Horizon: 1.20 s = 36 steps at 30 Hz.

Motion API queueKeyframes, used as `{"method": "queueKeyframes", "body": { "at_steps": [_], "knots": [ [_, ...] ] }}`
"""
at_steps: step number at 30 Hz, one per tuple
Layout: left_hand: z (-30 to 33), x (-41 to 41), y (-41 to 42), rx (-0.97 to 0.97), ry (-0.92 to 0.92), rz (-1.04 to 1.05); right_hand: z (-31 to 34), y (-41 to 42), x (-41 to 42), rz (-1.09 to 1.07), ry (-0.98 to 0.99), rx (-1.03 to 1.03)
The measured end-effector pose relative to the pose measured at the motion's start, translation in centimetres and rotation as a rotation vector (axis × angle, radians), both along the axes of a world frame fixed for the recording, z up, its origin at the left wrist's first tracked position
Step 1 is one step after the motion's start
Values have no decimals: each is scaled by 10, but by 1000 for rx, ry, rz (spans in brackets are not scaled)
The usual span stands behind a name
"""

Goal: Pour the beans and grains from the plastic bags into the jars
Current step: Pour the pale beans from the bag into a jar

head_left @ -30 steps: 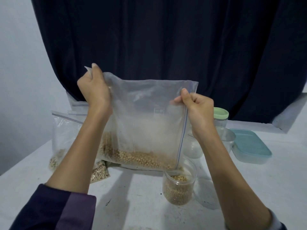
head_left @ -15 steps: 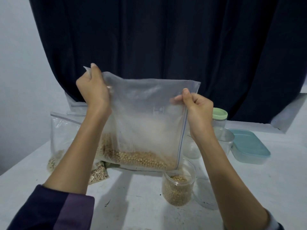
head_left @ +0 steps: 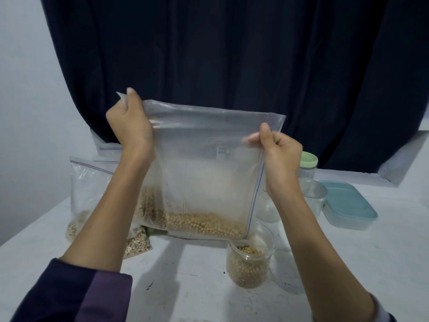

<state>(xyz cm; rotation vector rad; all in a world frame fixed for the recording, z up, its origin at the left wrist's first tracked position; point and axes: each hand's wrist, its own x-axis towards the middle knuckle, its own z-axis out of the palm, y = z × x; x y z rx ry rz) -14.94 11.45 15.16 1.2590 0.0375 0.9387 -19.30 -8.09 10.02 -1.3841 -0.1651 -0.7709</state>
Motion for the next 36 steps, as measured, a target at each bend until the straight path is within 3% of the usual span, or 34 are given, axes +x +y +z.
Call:
{"method": "queueKeyframes", "body": {
  "at_steps": [36],
  "knots": [
    [5, -8, -1, 7, -2, -6, 1, -2, -4, 39, 23, -59]
  ]
}}
